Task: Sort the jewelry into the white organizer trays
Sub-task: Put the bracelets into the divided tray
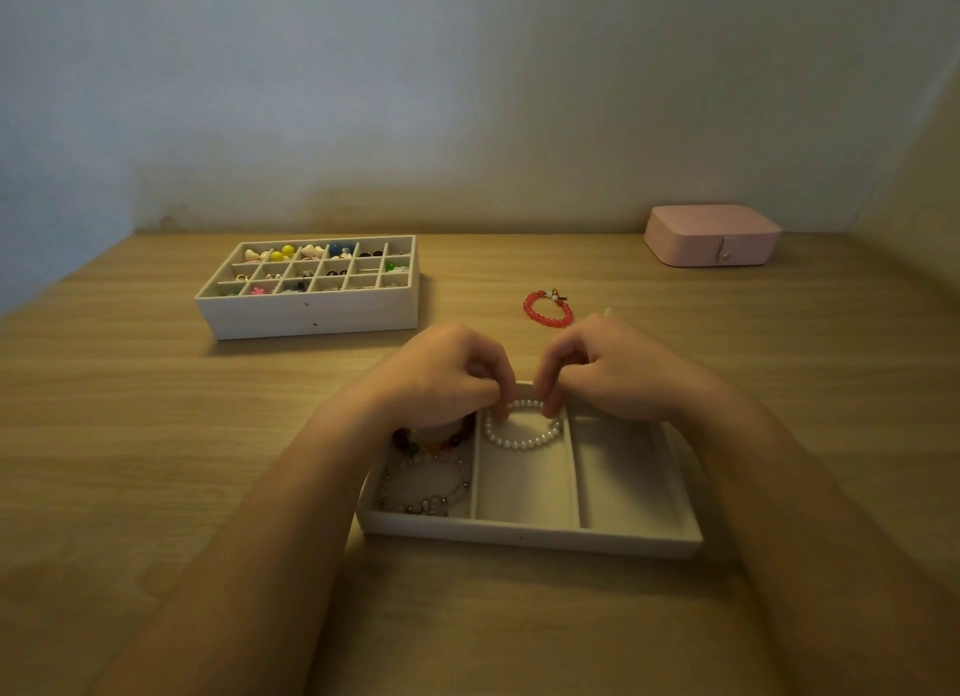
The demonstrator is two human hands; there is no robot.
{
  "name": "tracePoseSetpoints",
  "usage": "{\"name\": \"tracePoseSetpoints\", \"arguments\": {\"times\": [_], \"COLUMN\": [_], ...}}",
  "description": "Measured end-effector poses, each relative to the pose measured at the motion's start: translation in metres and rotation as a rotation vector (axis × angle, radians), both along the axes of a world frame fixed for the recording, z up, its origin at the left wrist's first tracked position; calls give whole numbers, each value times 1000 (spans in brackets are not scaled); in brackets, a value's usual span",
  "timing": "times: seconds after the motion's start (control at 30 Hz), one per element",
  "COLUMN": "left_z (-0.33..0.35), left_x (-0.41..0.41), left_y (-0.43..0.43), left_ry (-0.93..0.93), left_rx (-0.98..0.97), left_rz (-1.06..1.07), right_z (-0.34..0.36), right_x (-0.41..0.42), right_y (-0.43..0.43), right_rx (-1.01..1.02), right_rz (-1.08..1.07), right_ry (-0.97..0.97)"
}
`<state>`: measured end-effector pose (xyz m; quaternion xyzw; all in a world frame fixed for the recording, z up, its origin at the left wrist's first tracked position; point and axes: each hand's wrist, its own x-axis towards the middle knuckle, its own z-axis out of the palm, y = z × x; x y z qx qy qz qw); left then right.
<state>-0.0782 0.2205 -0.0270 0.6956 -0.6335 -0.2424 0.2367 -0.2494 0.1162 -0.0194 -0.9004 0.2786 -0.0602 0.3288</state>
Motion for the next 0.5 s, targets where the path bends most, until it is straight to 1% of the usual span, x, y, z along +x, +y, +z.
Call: {"name": "tracePoseSetpoints", "arguments": {"times": [0.2,0.27,0.4,0.43,0.5], "left_z": [-2,-2,-7,-9,-12], "left_x": [0,1,6,8,11], "left_y": [-1,-2,-6,-6,-9], "left_ry": [8,7,-31,-37,-45], "left_rx": [13,-24,-196,-241,-309], "left_rz": [-14,2,86,118,172], "right_z": [-5,-4,-8,-11,-16], "right_x": [4,4,5,5,7], "right_y": [1,1,-9,-14,-28], "right_rx": [-2,6,-25,-29,-64], "right_rz": [51,16,-183,-232,-322], "right_ry": [84,1,-283,-319,-326]}}
